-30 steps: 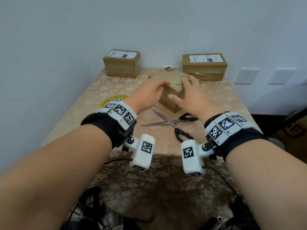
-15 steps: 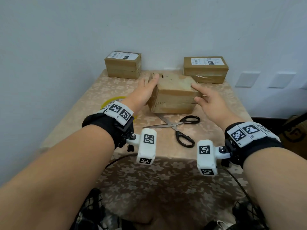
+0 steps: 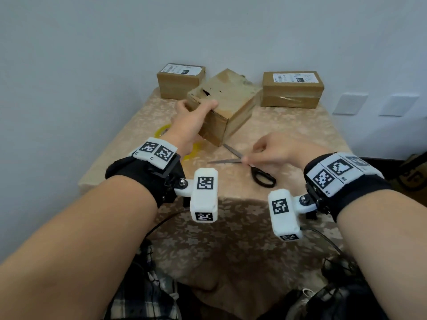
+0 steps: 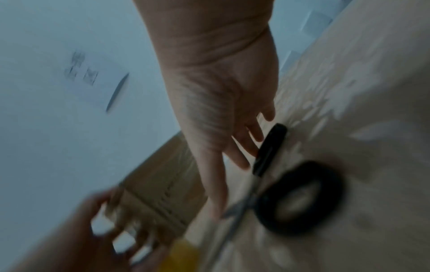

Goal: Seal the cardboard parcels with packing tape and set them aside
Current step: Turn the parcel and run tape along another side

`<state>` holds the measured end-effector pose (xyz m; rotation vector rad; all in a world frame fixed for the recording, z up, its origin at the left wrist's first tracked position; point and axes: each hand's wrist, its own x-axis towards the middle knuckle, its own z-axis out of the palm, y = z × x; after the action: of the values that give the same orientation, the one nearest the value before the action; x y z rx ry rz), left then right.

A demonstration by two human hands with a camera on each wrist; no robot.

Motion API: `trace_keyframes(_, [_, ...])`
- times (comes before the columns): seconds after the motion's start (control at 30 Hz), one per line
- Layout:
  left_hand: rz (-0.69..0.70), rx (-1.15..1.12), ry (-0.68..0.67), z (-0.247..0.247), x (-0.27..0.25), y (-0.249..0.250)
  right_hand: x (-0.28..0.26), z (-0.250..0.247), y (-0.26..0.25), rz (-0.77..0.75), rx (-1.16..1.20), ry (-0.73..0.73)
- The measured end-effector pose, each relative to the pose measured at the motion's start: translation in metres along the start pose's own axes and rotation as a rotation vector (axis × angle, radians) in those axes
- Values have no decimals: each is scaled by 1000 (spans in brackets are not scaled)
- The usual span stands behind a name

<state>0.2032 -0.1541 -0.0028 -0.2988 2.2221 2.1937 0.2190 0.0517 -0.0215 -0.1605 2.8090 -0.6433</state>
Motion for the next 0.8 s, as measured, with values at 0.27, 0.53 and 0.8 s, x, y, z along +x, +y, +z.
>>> trace_keyframes(0.27, [-32, -85, -21, 6, -11, -2, 3, 6, 13, 68, -207, 182])
trace_keyframes(0.53, [-114, -14, -29, 37, -16, -3, -6, -15, 49, 162, -66, 541])
trace_keyframes(0.8, [22, 655, -373, 48, -41, 0, -25, -23, 7, -107, 348, 382])
